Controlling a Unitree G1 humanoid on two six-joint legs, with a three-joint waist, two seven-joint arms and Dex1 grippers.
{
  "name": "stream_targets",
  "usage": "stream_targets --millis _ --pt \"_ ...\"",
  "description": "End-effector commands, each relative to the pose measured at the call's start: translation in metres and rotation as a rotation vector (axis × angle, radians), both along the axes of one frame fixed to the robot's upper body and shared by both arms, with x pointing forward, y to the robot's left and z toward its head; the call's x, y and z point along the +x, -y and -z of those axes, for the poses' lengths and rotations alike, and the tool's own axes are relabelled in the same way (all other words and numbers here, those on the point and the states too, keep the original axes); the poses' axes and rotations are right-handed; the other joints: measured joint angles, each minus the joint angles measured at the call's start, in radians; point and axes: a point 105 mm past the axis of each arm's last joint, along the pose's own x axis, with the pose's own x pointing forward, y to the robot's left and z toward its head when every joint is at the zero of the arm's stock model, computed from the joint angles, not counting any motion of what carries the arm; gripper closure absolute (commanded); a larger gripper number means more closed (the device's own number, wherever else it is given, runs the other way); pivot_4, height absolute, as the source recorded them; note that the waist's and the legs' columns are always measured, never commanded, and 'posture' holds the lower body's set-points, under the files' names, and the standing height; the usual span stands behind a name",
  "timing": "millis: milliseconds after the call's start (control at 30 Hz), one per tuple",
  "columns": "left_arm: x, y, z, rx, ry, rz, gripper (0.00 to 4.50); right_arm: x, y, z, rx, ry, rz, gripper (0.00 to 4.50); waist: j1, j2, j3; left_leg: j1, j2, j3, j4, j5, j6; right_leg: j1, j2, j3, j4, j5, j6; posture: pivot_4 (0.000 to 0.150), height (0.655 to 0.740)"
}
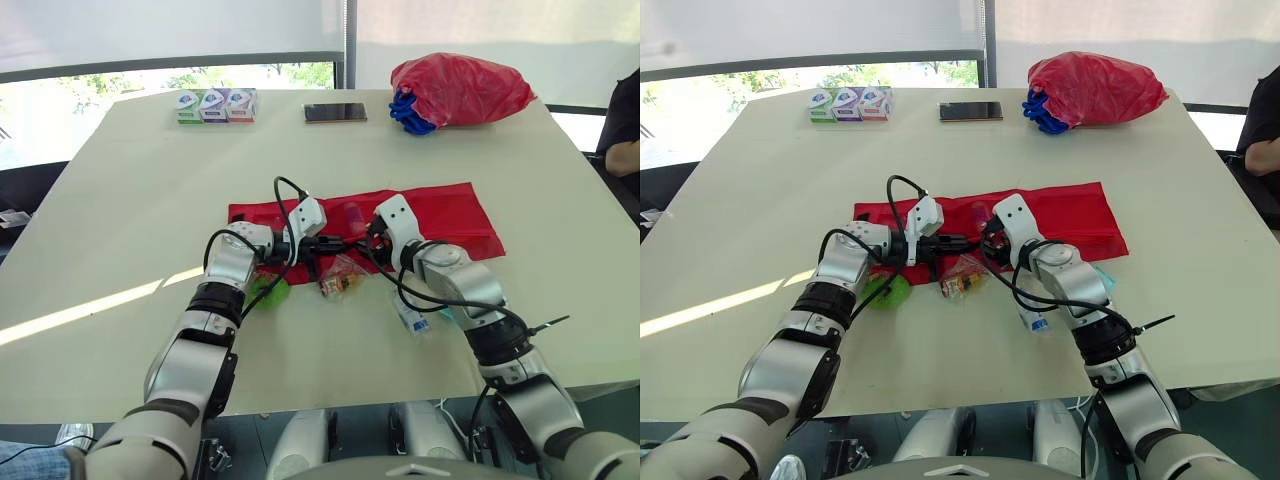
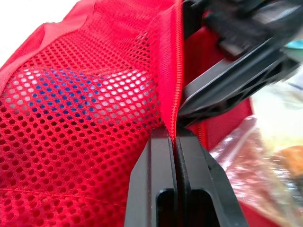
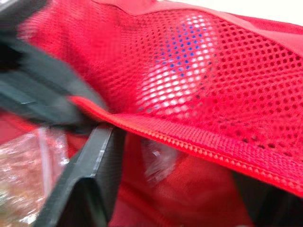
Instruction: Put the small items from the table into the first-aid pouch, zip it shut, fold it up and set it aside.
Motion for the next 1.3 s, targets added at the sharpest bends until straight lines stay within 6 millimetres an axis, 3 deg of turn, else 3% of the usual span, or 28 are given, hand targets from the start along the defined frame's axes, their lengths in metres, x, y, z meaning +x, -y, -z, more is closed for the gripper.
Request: stream_targets --millis 33,200,367,633,900,1000,1033,1300 --pt "0.006 0.002 -0.008 -0.009 0.046 -0.016 4.5 -0.018 -0.014 -0.01 0.031 0.017 -0.11 1.25 0.0 0.0 0.0 0.0 0.0 0.0 0.0 0.0 0.0 0.0 0.0 0.0 0.0 0.0 0.0 0.15 0.74" --pt "0.008 0.003 -0.007 -0.014 0.054 -0.021 4.5 -0.041 -0.008 -0.02 0.057 0.038 -0.217 1.25 0.003 0.0 0.0 0.0 0.0 0.0 0.001 0.0 0.0 0.0 -0.001 0.0 0.0 0.0 0.0 0.15 0.74" --pt "0.007 0.004 -0.009 -0.019 0.064 -0.01 4.5 -0.058 0.008 -0.054 0.175 0.117 -0.218 1.25 0.007 0.0 0.0 -0.001 0.0 0.0 0.001 0.0 0.0 0.0 -0.001 -0.001 0.0 0.0 0.0 0.15 0.74" --pt "0.005 0.007 -0.017 -0.013 0.112 0.041 4.5 -0.1 0.064 -0.082 0.222 0.268 -0.175 1.25 0.025 0.0 0.0 -0.001 0.0 0.0 0.0 -0.001 0.002 0.001 -0.001 -0.001 -0.001 0.0 0.0 0.15 0.74" --pt "0.003 0.009 -0.02 0.025 0.181 0.099 4.5 -0.144 0.121 -0.07 0.193 0.251 -0.088 1.25 0.03 -0.001 0.001 0.0 0.0 -0.001 0.001 -0.003 0.005 0.003 0.0 -0.002 -0.003 0.0 0.001 0.15 0.74" --pt "0.003 0.011 -0.022 0.025 0.196 0.109 4.5 -0.155 0.138 -0.073 0.226 0.25 -0.035 0.47 0.029 0.0 0.001 0.0 0.0 0.0 0.001 -0.003 0.006 0.004 0.0 -0.001 -0.002 0.0 0.001 0.15 0.74" --pt "0.003 0.011 -0.023 0.019 0.199 0.116 4.5 -0.159 0.142 -0.073 0.224 0.248 -0.033 0.01 0.028 0.0 0.001 0.0 0.0 0.0 0.001 -0.003 0.006 0.004 0.0 -0.001 -0.002 0.0 0.001 0.15 0.74" --pt "0.002 0.01 -0.023 0.041 0.211 0.135 4.5 -0.202 0.17 -0.078 0.133 0.245 -0.002 0.01 0.031 0.0 0.001 0.003 0.0 0.0 0.001 -0.004 0.007 0.009 0.0 -0.002 -0.004 0.0 0.001 0.15 0.74"
